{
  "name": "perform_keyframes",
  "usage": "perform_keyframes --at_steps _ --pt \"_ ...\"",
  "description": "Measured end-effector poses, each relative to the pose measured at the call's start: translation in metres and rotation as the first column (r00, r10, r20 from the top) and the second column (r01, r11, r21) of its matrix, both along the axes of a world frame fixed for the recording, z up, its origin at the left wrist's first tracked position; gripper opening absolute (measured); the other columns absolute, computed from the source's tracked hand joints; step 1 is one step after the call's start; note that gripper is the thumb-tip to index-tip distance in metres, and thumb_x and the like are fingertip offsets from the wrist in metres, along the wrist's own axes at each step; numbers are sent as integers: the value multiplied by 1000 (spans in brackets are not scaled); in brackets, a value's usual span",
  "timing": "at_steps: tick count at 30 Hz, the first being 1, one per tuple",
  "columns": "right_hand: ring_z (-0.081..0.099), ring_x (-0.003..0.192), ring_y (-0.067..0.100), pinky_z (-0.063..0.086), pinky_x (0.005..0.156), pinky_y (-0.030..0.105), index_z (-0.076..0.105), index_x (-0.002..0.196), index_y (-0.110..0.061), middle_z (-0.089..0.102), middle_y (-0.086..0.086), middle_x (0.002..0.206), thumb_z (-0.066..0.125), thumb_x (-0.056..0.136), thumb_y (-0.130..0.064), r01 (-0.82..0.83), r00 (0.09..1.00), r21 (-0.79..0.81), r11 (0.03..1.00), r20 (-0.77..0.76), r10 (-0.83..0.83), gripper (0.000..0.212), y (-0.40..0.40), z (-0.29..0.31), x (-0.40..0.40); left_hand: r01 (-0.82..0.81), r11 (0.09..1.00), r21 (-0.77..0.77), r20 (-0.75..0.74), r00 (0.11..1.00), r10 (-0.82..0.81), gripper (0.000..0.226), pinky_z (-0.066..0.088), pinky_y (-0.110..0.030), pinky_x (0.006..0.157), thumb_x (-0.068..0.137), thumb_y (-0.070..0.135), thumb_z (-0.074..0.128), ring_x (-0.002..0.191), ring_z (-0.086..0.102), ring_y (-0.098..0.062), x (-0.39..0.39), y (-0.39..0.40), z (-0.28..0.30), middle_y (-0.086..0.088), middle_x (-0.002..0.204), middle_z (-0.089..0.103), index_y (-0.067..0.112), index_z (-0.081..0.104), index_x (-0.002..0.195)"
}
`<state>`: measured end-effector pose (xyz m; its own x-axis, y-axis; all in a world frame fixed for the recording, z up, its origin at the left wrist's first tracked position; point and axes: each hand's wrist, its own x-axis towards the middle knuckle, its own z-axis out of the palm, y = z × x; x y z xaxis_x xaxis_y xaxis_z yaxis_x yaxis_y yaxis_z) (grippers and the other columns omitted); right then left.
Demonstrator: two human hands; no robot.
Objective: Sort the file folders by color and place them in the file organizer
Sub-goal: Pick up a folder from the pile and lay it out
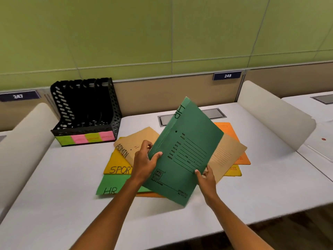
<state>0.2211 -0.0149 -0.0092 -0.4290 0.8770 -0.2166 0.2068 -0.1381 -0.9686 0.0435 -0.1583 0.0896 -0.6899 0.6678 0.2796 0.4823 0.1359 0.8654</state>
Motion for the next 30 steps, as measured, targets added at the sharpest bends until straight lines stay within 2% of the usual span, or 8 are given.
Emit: perform_keyframes --at_steps 5,9,12,15,19,22,26,30 --pt "50 121 24 45 100 55 34 139 -32 49 -3 134 60 93 -28 -48 995 -112 993 -98 37 53 -42 11 -11 -133 990 35 -38 990 134 27 62 -34 61 90 24 67 80 71 -10 4 -64 -11 -2 101 71 24 45 106" --pt "56 113 22 53 87 46 34 138 -33 56 -2 126 62 93 -25 -129 982 -167 977 -160 102 54 -80 21 -24 -232 972 45 -56 971 234 30 60 -27 71 90 31 65 87 69 -8 7 -120 -16 7 104 69 26 51 116" --pt "58 113 20 50 94 51 36 132 -37 59 -2 127 64 91 -25 -207 968 -147 967 -173 181 51 -108 25 -39 -284 959 5 -55 957 284 37 60 -27 75 90 39 64 88 68 -5 1 -160 -23 11 107 69 30 51 122" --pt "59 113 18 50 96 48 35 139 -29 58 0 130 66 90 -26 -283 949 -140 949 -182 256 58 -131 27 -58 -334 942 -36 -52 942 332 43 61 -30 76 90 43 61 92 67 -6 -10 -193 -29 10 113 66 29 48 129" --pt "55 118 16 49 99 42 35 142 -32 53 -6 136 68 88 -30 -420 900 -108 901 -175 399 63 -157 25 -88 -451 889 -86 -33 893 449 55 53 -18 85 91 41 61 102 64 -7 -24 -230 -37 9 125 62 26 43 141" --pt "54 119 13 48 100 41 36 141 -34 53 -9 136 69 86 -33 -492 865 -100 865 -165 473 65 -174 23 -114 -542 827 -152 10 835 550 69 49 -27 96 92 39 61 113 59 -14 -36 -253 -42 1 137 55 18 31 151" --pt "49 117 11 42 99 33 33 144 -31 49 -12 134 69 86 -32 -555 829 -127 822 -169 534 68 -196 26 -143 -596 773 -217 19 789 614 69 51 -24 88 95 39 57 99 59 -11 -54 -280 -45 -3 129 61 15 26 152" --pt "41 124 12 36 103 36 24 149 -30 41 -11 142 71 84 -37 -612 791 -144 777 -117 601 80 -207 23 -169 -630 723 -285 21 750 661 66 52 -31 92 96 42 52 103 63 -18 -70 -303 -51 -5 130 61 14 28 151"
